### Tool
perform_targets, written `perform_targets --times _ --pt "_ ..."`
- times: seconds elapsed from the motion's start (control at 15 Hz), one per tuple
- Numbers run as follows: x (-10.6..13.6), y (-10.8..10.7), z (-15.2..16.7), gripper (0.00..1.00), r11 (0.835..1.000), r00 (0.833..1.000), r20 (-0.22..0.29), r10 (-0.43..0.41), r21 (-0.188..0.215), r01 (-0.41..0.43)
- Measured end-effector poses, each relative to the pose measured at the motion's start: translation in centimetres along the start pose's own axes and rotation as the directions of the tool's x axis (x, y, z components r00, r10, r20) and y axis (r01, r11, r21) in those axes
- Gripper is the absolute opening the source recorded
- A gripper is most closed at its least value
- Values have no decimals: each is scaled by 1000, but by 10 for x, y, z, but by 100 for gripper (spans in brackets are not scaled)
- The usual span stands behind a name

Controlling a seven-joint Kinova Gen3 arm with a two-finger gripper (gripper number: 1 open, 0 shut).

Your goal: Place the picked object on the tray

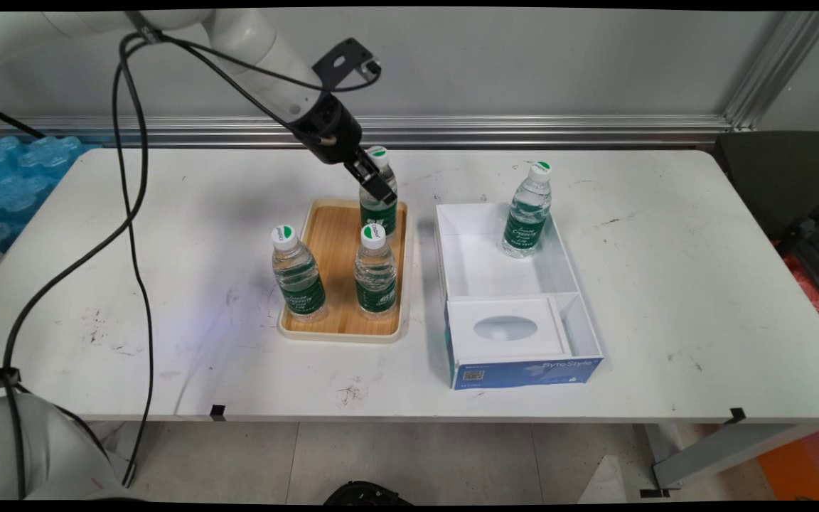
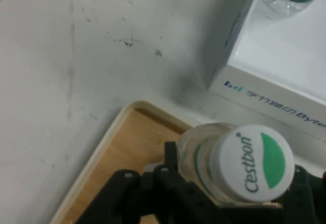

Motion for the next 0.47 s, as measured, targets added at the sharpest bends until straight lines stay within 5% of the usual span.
perform_targets --times 0.2,0.27,0.47 --pt "-1 -3 10 0 1000 1000 -7 20 -9 -20" --pt "-2 -4 12 100 1000 1000 -11 25 -11 -25" --pt "-3 -6 15 100 999 999 -20 44 -14 -44"
